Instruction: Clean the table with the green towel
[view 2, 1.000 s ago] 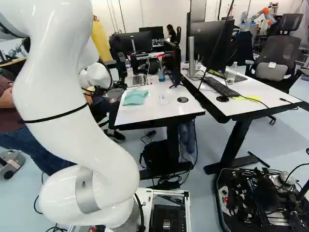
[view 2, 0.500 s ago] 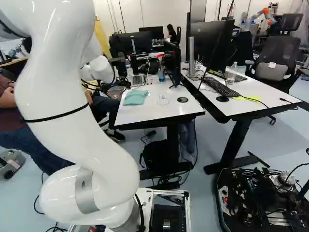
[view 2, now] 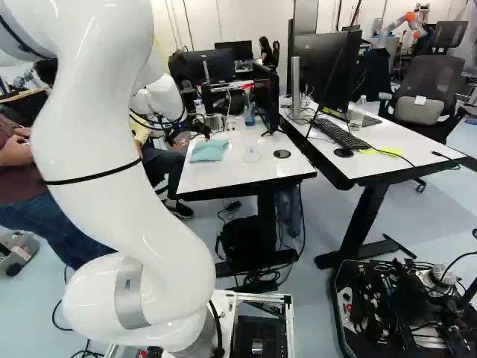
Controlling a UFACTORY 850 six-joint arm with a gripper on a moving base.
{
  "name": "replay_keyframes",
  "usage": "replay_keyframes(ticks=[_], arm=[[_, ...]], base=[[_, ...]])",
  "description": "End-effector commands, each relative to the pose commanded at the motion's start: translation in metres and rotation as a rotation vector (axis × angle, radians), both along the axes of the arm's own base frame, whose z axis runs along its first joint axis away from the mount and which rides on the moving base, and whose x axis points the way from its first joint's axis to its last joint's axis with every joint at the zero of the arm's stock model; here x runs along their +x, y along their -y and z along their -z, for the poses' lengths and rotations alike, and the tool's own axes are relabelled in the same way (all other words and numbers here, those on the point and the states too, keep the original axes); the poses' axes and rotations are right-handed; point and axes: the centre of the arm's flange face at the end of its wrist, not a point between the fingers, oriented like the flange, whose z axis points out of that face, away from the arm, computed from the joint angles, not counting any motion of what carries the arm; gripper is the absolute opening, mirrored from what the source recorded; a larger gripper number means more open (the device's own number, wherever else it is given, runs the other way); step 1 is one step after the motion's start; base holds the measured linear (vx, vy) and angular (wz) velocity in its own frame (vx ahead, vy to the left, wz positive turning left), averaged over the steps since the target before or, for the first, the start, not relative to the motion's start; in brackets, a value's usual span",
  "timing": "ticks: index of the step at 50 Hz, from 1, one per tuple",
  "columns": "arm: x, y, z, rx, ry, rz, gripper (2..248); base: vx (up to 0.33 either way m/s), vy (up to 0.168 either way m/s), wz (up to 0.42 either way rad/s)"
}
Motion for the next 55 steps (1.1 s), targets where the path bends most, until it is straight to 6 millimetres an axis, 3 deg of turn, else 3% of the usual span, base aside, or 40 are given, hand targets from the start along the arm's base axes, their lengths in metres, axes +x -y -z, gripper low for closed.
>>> replay_keyframes(ticks=[36, 55], arm=[[0.028, 0.064, -0.031, -0.279, -0.082, -0.061, 247], [0.034, 0.070, -0.033, -0.332, -0.069, -0.090, 247]], base=[[0.000, 0.000, 0.000], [0.000, 0.000, 0.000]])
